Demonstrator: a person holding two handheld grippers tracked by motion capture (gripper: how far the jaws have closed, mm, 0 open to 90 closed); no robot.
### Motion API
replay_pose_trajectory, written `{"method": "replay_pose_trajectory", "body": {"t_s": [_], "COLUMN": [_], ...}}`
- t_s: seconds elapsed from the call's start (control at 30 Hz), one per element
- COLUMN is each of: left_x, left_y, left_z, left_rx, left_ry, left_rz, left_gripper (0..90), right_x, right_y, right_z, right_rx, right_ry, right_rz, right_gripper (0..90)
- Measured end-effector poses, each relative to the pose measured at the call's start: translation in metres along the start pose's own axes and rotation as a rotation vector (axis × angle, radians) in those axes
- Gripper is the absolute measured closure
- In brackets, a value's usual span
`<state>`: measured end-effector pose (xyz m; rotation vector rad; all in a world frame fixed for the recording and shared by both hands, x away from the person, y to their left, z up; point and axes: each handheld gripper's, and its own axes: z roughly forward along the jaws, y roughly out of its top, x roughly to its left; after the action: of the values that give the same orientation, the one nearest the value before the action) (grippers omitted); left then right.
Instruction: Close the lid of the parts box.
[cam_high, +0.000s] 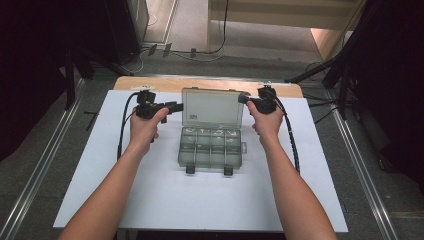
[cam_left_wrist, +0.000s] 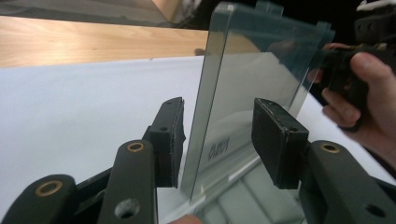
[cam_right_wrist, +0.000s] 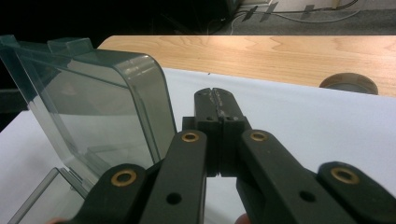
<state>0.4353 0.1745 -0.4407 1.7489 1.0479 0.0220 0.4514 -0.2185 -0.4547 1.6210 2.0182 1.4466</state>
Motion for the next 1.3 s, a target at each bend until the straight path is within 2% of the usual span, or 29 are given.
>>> {"method": "replay_pose_trajectory", "body": {"t_s": [0.1,0.17,0.23,0.3,0.4,0.5,0.6,0.67,0.7,0.77,0.8,1.07,1.3], "left_x": [-0.008,-0.017,-0.026,-0.036,-0.049,-0.06,-0.068,-0.071,-0.07,-0.071,-0.071,-0.073,-0.074], "left_y": [-0.014,-0.027,-0.042,-0.058,-0.08,-0.102,-0.122,-0.133,-0.137,-0.141,-0.142,-0.143,-0.143], "left_z": [-0.016,-0.025,-0.031,-0.036,-0.043,-0.049,-0.046,-0.042,-0.04,-0.035,-0.033,-0.025,-0.025], "left_rx": [-0.021,-0.02,0.006,0.021,0.034,0.047,0.107,0.142,0.153,0.182,0.189,0.213,0.213], "left_ry": [0.017,0.022,0.004,0.018,-0.011,-0.036,-0.045,-0.027,-0.031,-0.003,-0.003,0.015,0.02], "left_rz": [0.017,0.035,0.07,0.121,0.152,0.164,0.18,0.196,0.189,0.213,0.21,0.221,0.232], "left_gripper": [54.6,67.1,82.5,89.5,90.0,90.0,90.0,90.0,90.0,90.0,90.0,90.0,90.0], "right_x": [0.001,0.001,0.001,0.002,0.003,0.003,0.004,0.004,0.004,0.005,0.005,0.01,0.014], "right_y": [0.0,0.0,0.0,-0.001,-0.001,-0.001,-0.001,-0.001,-0.001,-0.001,-0.001,-0.003,-0.008], "right_z": [-0.001,-0.002,-0.003,-0.004,-0.005,-0.006,-0.007,-0.007,-0.007,-0.008,-0.008,-0.014,-0.024], "right_rx": [0.001,0.005,0.002,0.0,0.001,0.0,-0.001,-0.003,-0.004,-0.006,-0.008,-0.011,-0.017], "right_ry": [0.003,0.005,0.007,0.005,0.005,0.006,0.003,0.003,0.003,0.007,0.009,0.021,0.046], "right_rz": [-0.01,-0.016,-0.024,-0.026,-0.033,-0.033,-0.035,-0.035,-0.035,-0.034,-0.037,-0.056,-0.085], "right_gripper": [90.0,90.0,90.0,90.0,90.0,90.0,90.0,90.0,90.0,90.0,90.0,90.0,90.0]}}
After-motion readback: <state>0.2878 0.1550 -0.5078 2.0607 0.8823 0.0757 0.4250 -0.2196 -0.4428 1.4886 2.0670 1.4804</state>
